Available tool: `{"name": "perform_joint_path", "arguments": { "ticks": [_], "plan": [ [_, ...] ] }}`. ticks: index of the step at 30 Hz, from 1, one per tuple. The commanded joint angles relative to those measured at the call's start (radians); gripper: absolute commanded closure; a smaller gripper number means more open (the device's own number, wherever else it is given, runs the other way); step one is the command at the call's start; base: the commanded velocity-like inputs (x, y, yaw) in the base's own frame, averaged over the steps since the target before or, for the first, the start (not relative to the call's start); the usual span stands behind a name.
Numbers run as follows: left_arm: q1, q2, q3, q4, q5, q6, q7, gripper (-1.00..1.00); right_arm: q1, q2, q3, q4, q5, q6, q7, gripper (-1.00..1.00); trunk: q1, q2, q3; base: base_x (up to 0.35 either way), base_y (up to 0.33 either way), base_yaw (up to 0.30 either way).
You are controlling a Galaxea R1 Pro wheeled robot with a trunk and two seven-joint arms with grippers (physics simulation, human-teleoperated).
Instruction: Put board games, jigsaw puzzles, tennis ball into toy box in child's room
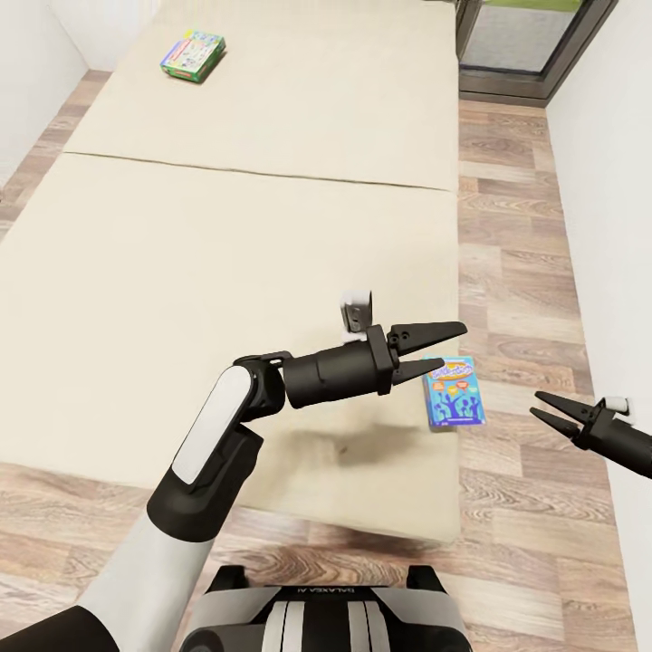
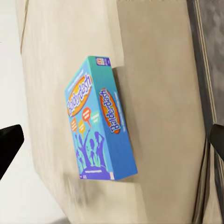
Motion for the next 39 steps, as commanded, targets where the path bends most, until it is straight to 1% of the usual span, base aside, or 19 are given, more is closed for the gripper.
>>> {"name": "perform_joint_path", "arguments": {
  "ticks": [1, 10, 25, 39],
  "plan": [
    [0.0, 0.0, 0.001, -0.001, 0.01, 0.002, 0.01, -1.0, -0.001, 0.0, 0.001, 0.0, 0.003, 0.003, 0.005, -1.0, 0.0, 0.0, 0.001, 0.0, 0.0, 0.0],
    [0.0, 0.0, 0.0, -0.001, 0.01, 0.002, 0.01, -1.0, -0.001, 0.0, 0.004, 0.0, 0.002, 0.003, 0.005, -1.0, 0.0, 0.0, 0.016, 0.0, 0.0, 0.0],
    [0.001, 0.0, 0.0, -0.001, 0.01, -0.001, 0.015, -1.0, -0.001, -0.001, 0.006, 0.0, 0.001, 0.003, 0.005, -1.0, 0.057, -0.105, -0.007, 0.0, 0.0, 0.0],
    [0.0, -0.002, 0.0, -0.001, 0.01, -0.001, 0.028, -1.0, 0.001, 0.0, 0.006, -0.001, 0.001, 0.003, 0.006, -1.0, 0.057, -0.105, 0.012, 0.0, 0.0, 0.0]
  ]
}}
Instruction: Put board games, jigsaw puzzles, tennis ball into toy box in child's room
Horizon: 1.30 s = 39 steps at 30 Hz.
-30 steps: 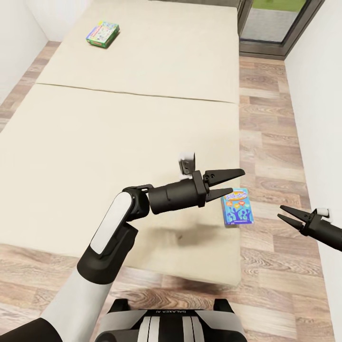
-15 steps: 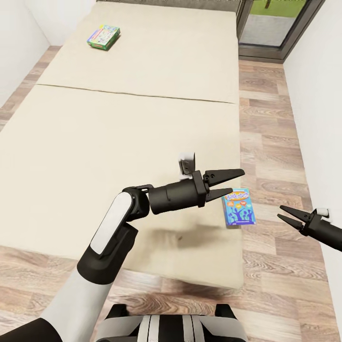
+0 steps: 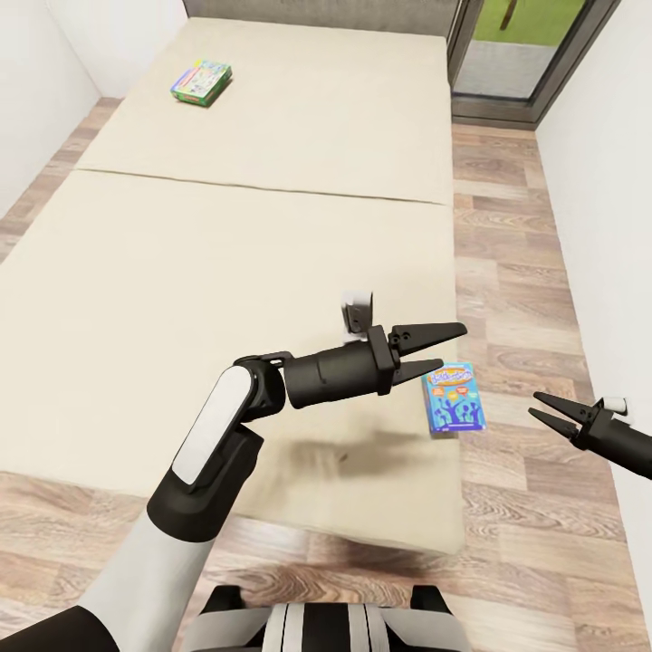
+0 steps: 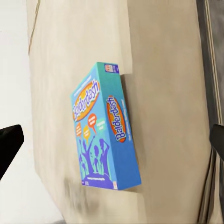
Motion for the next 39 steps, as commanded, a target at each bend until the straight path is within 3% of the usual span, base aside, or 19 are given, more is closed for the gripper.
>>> {"name": "perform_joint_path", "arguments": {
  "ticks": [1, 22, 39],
  "plan": [
    [0.0, 0.0, 0.001, -0.001, 0.01, 0.002, 0.01, -1.0, -0.001, 0.0, -0.001, 0.0, 0.003, 0.003, 0.005, -1.0, 0.0, 0.0, 0.0, 0.0, 0.0, 0.0],
    [-0.001, -0.001, 0.001, -0.001, 0.01, 0.002, 0.011, -1.0, -0.002, 0.002, 0.001, 0.018, 0.005, 0.003, -0.001, -1.0, 0.0, 0.0, 0.005, 0.0, 0.0, 0.0],
    [-0.001, -0.001, 0.001, -0.001, 0.01, 0.002, 0.012, -1.0, -0.06, 0.002, 0.002, 0.146, 0.007, 0.003, -0.052, -1.0, 0.0, 0.0, 0.005, 0.0, 0.0, 0.0]
  ]
}}
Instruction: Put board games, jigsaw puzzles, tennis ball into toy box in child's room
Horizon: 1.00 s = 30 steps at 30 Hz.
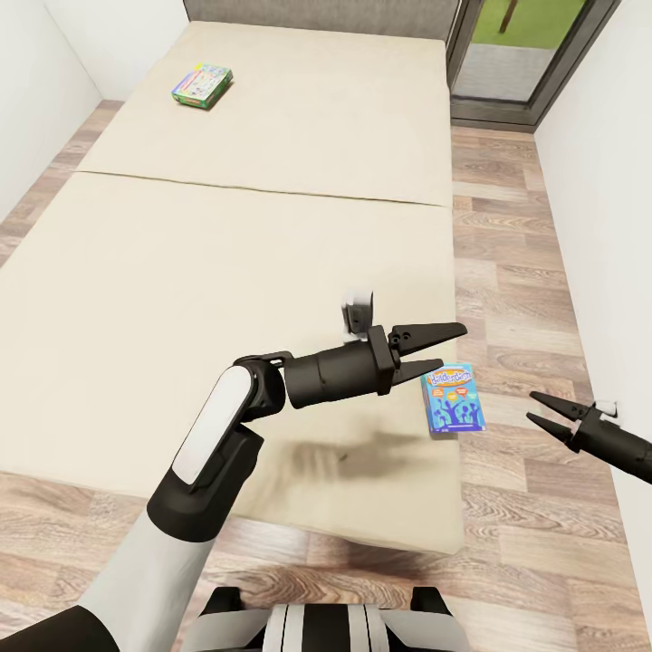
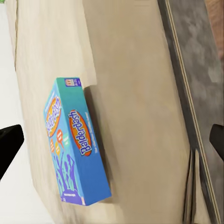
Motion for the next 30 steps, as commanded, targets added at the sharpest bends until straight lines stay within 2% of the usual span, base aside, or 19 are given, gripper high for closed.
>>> {"name": "perform_joint_path", "arguments": {
  "ticks": [1, 11, 24, 30],
  "plan": [
    [0.0, 0.0, 0.001, -0.001, 0.011, 0.002, 0.01, -1.0, -0.001, 0.0, -0.001, 0.001, 0.003, 0.003, 0.005, -1.0, 0.0, 0.0, 0.0, 0.0, 0.0, 0.0],
    [0.0, 0.0, 0.001, -0.001, 0.011, 0.002, 0.01, -1.0, -0.013, 0.004, -0.001, 0.037, 0.002, 0.003, -0.034, -1.0, 0.0, 0.0, 0.0, 0.0, 0.0, 0.0],
    [0.0, 0.0, 0.001, -0.001, 0.011, 0.002, 0.01, -1.0, -0.016, 0.007, 0.007, 0.051, 0.003, 0.003, -0.045, -1.0, 0.0, 0.0, 0.0, 0.0, 0.0, 0.005],
    [0.0, 0.0, 0.001, -0.001, 0.011, 0.002, 0.01, -1.0, -0.016, 0.007, 0.012, 0.053, 0.003, 0.003, -0.046, -1.0, 0.0, 0.0, 0.003, 0.0, 0.0, 0.11]
  ]
}}
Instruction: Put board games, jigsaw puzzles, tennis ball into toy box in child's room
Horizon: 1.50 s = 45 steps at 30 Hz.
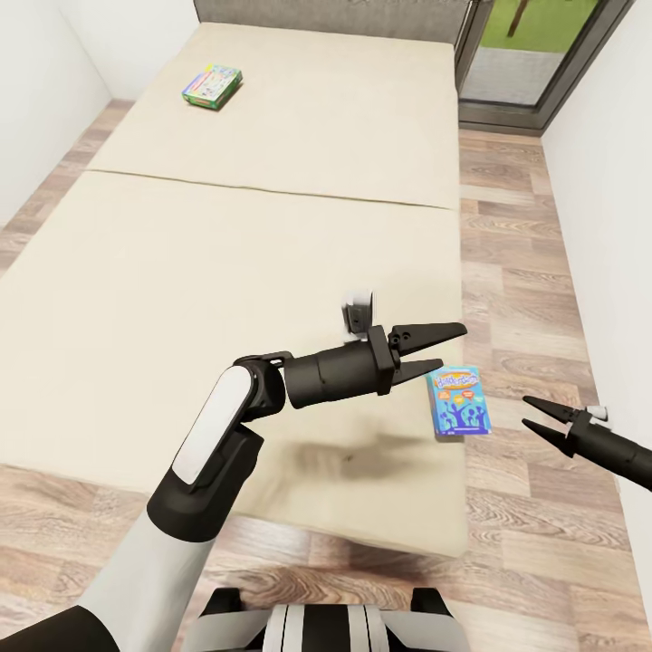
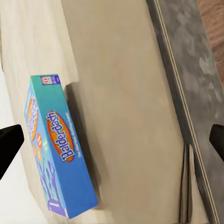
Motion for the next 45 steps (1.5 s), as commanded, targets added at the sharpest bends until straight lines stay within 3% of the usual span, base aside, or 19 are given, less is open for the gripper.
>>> {"name": "perform_joint_path", "arguments": {
  "ticks": [1, 13, 28, 45],
  "plan": [
    [-0.001, 0.0, 0.0, 0.0, 0.01, 0.002, 0.01, -1.0, 0.0, 0.0, -0.001, 0.0, 0.004, 0.003, 0.006, -1.0, 0.0, 0.0, 0.0, 0.0, 0.0, 0.16],
    [-0.001, 0.0, 0.0, 0.0, 0.01, 0.002, 0.01, -1.0, -0.001, 0.001, 0.017, -0.004, 0.004, 0.003, 0.01, -1.0, 0.0, 0.0, 0.006, 0.0, 0.0, 0.121],
    [-0.001, 0.0, 0.0, 0.0, 0.01, 0.002, 0.01, -1.0, -0.001, 0.003, 0.096, -0.014, 0.002, 0.003, 0.015, -1.0, 0.0, 0.0, 0.007, 0.0, 0.0, 0.022],
    [0.0, 0.0, 0.0, 0.0, 0.01, 0.002, 0.011, -1.0, 0.0, 0.004, 0.12, -0.02, 0.0, 0.003, 0.017, -1.0, 0.0, 0.0, 0.007, 0.0, 0.0, 0.002]
  ]
}}
